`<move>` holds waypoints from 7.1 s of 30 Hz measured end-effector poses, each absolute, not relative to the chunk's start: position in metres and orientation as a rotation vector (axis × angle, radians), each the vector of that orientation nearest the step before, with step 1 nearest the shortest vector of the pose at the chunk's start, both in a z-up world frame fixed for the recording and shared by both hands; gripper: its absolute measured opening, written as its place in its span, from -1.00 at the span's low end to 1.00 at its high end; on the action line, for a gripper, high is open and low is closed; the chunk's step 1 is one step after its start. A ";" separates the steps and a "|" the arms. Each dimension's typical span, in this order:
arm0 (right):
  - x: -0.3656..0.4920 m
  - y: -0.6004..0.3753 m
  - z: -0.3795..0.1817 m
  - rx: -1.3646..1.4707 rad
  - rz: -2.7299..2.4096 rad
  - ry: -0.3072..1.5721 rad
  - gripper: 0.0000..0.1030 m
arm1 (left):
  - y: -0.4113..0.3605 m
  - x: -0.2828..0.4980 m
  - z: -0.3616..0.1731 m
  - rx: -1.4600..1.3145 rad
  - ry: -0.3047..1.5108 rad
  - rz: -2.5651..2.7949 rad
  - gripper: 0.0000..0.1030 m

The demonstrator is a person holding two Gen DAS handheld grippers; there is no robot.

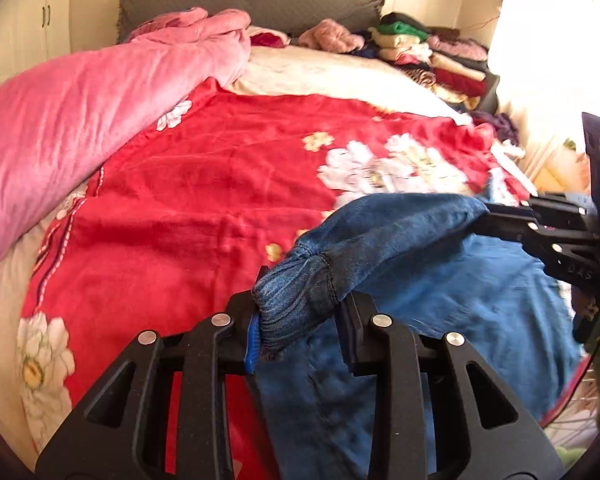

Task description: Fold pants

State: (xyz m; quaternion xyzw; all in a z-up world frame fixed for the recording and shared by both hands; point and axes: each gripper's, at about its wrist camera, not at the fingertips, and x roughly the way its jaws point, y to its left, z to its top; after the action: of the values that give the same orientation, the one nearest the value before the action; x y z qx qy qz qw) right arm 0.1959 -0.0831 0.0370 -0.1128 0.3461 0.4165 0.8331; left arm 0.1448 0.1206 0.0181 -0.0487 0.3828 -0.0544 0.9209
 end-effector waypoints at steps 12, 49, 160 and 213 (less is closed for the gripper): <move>0.072 -0.108 0.029 -0.217 0.945 0.755 -0.81 | 0.107 0.071 0.017 -0.069 0.803 -0.162 -0.55; 0.015 -0.086 -0.013 -0.298 0.986 0.919 -0.70 | 0.080 0.025 0.005 -0.023 0.863 -0.222 0.00; 0.041 -0.412 -0.031 0.478 0.072 1.055 -0.13 | -0.085 0.045 -0.037 0.229 0.954 -0.554 -0.93; 0.041 -0.351 -0.038 0.082 0.190 1.128 0.48 | 0.062 0.049 0.006 0.141 0.883 -0.013 0.73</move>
State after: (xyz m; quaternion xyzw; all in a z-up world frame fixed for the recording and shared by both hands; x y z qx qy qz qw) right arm 0.0413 -0.3506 -0.0385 0.0389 0.5338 0.0899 0.8399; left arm 0.0492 0.0618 0.0057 0.0683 0.4269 -0.0064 0.9017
